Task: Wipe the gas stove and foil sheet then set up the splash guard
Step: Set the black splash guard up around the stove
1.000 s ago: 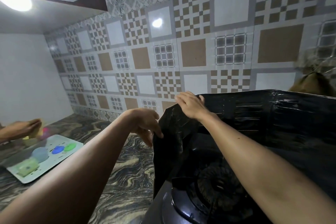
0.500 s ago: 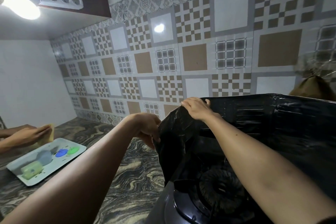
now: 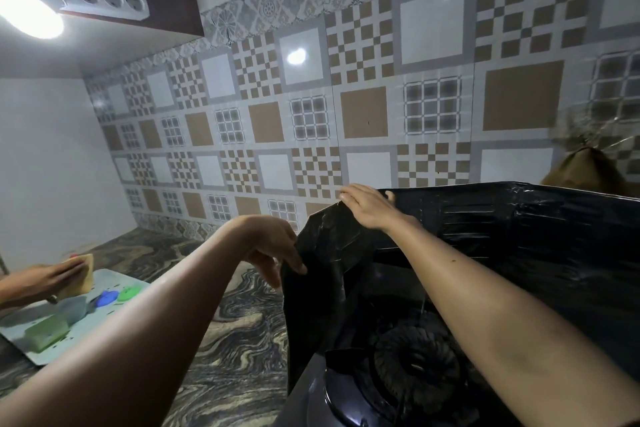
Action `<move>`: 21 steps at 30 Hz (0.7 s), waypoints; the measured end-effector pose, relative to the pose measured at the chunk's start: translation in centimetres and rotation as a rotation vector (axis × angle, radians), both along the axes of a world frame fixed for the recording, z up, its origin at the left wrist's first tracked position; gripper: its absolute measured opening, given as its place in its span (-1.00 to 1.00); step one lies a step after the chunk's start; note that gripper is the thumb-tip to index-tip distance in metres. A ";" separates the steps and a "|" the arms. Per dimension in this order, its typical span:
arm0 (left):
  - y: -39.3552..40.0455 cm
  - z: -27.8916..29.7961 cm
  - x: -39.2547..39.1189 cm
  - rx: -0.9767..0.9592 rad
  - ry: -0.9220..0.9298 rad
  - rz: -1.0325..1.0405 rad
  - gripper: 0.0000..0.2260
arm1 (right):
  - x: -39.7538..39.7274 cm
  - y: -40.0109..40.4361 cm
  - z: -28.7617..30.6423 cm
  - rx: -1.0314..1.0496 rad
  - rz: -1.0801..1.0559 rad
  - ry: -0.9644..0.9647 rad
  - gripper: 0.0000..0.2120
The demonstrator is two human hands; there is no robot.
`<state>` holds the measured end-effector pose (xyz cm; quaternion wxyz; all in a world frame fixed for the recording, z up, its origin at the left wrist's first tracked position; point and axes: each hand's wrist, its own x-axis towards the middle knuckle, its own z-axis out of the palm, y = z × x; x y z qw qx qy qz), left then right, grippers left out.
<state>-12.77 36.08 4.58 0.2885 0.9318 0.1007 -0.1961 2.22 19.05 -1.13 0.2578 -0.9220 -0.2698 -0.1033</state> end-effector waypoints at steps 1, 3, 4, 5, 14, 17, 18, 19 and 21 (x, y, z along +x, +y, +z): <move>0.2 0.1 0.2 0.028 0.012 0.009 -0.58 | 0.2 -0.4 0.0 0.011 -0.008 -0.015 -0.58; 0.5 0.5 0.5 0.095 0.045 0.039 -0.49 | 0.5 -1.3 0.4 0.031 -0.045 -0.040 -0.58; 0.7 0.8 0.7 0.133 0.071 0.052 -0.44 | 0.7 -2.0 0.6 0.038 -0.075 -0.054 -0.58; 0.7 1.2 0.9 0.184 0.103 0.055 -0.39 | 0.9 -2.9 0.8 0.041 -0.111 -0.068 -0.58; -6.1 6.5 6.4 0.764 -0.294 -0.206 -0.50 | 1.2 -15.5 1.5 0.023 -0.511 -0.243 -0.70; -11.0 5.3 9.7 0.716 -0.610 -0.365 -0.59 | 1.3 -20.4 1.4 0.007 -0.606 -0.236 -0.68; -12.8 4.6 10.6 0.663 -0.664 -0.403 -0.60 | 1.3 -21.7 1.3 0.010 -0.626 -0.229 -0.67; -15.0 3.6 11.7 0.594 -0.700 -0.440 -0.61 | 1.2 -23.3 1.1 -0.001 -0.658 -0.231 -0.68; -18.4 1.8 14.0 0.504 -0.734 -0.498 -0.60 | 0.7 -25.7 0.7 -0.054 -0.702 -0.229 -0.73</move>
